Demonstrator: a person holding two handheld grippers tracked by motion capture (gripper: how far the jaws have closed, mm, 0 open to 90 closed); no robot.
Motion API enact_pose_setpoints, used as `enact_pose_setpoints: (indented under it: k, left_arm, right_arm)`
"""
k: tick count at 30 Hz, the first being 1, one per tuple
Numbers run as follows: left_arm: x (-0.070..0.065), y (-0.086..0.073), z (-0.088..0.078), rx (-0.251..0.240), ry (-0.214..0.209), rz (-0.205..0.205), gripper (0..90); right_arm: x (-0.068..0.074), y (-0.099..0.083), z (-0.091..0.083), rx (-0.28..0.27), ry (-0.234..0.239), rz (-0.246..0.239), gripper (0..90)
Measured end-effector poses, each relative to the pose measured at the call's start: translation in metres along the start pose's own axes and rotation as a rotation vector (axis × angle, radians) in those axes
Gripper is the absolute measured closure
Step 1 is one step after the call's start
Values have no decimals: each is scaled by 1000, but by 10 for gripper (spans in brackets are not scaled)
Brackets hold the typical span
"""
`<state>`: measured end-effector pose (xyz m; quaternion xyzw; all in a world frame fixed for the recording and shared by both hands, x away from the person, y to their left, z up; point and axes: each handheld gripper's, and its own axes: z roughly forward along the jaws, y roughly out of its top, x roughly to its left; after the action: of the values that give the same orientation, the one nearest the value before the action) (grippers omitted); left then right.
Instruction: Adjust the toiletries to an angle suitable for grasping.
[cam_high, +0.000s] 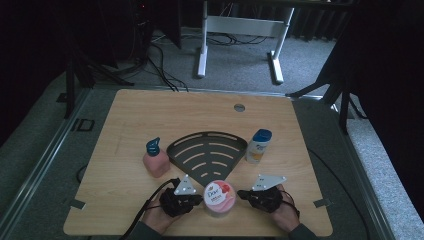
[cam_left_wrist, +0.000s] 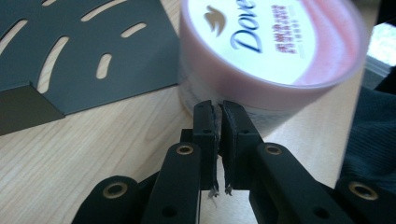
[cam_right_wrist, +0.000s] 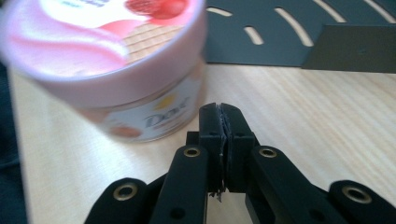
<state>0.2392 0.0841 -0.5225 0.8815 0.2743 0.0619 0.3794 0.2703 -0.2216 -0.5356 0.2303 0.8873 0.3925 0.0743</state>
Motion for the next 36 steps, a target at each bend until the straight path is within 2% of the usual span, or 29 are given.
enact_pose_setpoints:
  k: [7,8,11,13,24,30,36]
  left_arm:
    - [-2,4,3,2,-7,6,853]
    - [-5,8,7,3,-16,22,856]
    - [-6,12,12,-7,-38,19,856]
    - [-8,15,17,-3,-41,28,855]
    - [-11,33,35,-2,-39,22,850]
    - [-7,39,43,-17,-45,4,852]
    - [-3,45,47,-13,-40,9,848]
  right_arm:
    - [7,-1,-2,1,50,-22,895]
    - [7,-4,-4,7,47,-21,898]
    - [2,-9,-9,-5,58,6,898]
    - [0,-11,-13,-7,46,15,898]
    - [-15,-18,-28,-31,-17,74,898]
    - [-22,-19,-31,-31,-48,91,899]
    - [-29,-19,-31,-33,-62,100,899]
